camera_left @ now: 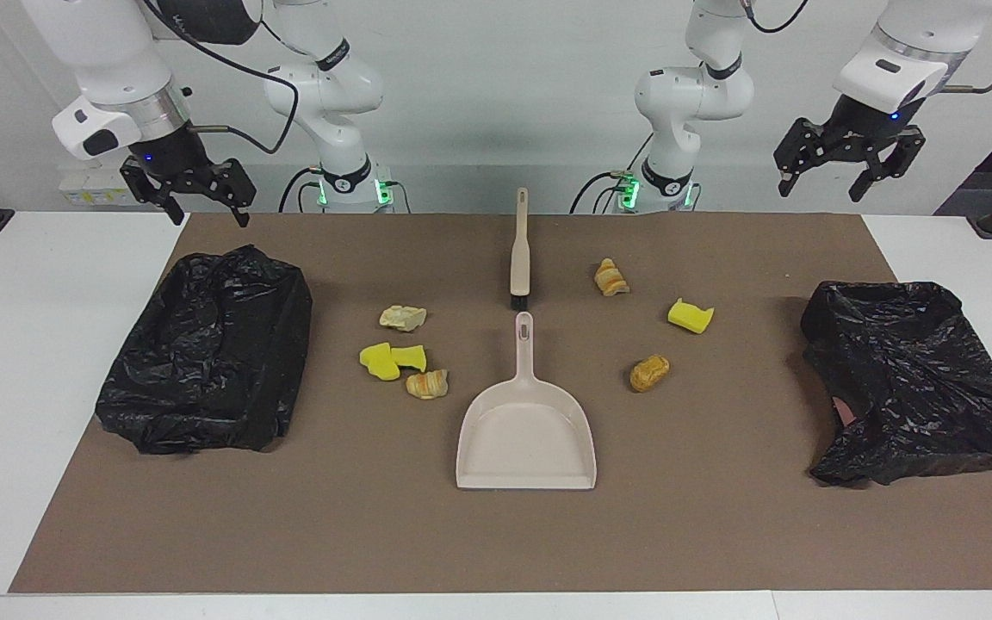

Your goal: Sweep and dump trash in bin

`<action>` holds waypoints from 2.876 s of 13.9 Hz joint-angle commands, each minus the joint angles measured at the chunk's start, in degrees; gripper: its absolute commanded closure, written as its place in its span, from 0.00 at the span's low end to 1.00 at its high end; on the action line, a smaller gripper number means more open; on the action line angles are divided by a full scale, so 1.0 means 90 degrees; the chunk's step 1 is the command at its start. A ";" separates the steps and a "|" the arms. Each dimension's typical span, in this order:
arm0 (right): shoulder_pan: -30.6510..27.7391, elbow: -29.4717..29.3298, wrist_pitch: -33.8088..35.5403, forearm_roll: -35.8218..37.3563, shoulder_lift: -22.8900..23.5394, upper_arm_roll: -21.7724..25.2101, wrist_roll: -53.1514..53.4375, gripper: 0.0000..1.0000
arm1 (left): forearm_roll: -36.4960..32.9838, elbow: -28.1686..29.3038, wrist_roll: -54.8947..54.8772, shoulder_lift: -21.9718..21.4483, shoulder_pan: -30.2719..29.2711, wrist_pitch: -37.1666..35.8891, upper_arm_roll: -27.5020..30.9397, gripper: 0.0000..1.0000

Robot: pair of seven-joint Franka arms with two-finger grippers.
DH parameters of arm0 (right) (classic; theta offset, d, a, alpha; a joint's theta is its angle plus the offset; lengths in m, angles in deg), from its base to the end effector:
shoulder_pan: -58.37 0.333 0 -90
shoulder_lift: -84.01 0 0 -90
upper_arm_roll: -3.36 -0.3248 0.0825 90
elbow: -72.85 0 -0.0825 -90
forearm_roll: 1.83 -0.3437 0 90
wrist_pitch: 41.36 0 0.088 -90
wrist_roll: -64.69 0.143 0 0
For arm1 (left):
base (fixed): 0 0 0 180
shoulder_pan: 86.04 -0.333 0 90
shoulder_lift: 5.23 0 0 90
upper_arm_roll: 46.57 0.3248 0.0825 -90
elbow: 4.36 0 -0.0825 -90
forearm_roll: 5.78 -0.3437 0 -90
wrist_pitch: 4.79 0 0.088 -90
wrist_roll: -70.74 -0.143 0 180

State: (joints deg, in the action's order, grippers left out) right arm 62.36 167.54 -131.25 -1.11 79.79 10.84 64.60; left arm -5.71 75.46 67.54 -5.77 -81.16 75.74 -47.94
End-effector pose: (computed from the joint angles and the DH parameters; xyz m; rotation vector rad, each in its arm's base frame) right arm 0.4883 -0.0340 0.5985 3.1375 -0.0924 -0.0170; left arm 0.4899 -0.0539 0.6625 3.1292 -0.2590 0.0342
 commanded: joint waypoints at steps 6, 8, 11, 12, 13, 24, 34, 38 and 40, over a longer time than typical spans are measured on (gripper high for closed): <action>0.0026 -0.0140 0.0125 -0.0060 -0.0098 -0.0031 -0.0254 0.00 | 0.0041 0.0213 0.0024 -0.0155 -0.0063 0.0096 -0.0043 0.00; 0.0026 -0.0131 0.0144 -0.0079 -0.0108 -0.0031 -0.0254 0.00 | 0.0050 0.0242 0.0063 -0.0175 -0.0044 0.0086 -0.0082 0.00; 0.0026 -0.0111 0.0144 -0.0089 -0.0127 -0.0031 -0.0254 0.00 | 0.0070 0.0281 0.0053 -0.0194 0.0044 0.0134 -0.0102 0.00; 0.0026 -0.0111 0.0144 -0.0089 -0.0137 -0.0031 -0.0254 0.00 | 0.0070 0.0358 0.0063 -0.0252 0.0054 0.0164 -0.0170 0.00; 0.0026 -0.0111 0.0154 -0.0089 -0.0137 -0.0031 -0.0254 0.00 | 0.0070 0.0465 0.0063 -0.0301 0.0054 0.0164 -0.0209 0.00; 0.0026 -0.0043 0.0173 -0.0099 -0.0186 -0.0031 -0.0254 0.00 | 0.0519 0.3716 0.0551 -0.2098 0.0035 0.1461 -0.1945 0.00; 0.0026 -0.0004 0.0183 -0.0099 -0.0225 -0.0031 -0.0253 0.00 | 0.1748 0.5670 0.1771 -0.2362 0.0054 0.2907 -0.3928 0.00; 0.0026 -0.0004 0.0183 -0.0099 -0.0225 -0.0031 -0.0254 0.00 | 0.1915 0.6374 0.2611 -0.2226 0.0064 0.3970 -0.4934 0.00; 0.0026 -0.0004 0.0183 -0.0099 -0.0225 -0.0031 -0.0254 0.00 | 0.2334 0.6520 0.2719 -0.2071 0.0054 0.4331 -0.5247 0.00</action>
State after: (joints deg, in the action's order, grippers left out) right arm 62.75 166.75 -130.83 -1.09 78.83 10.54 63.85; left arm 12.64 131.64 91.10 -24.06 -80.65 111.07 -93.46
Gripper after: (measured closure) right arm 0.000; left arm 0.000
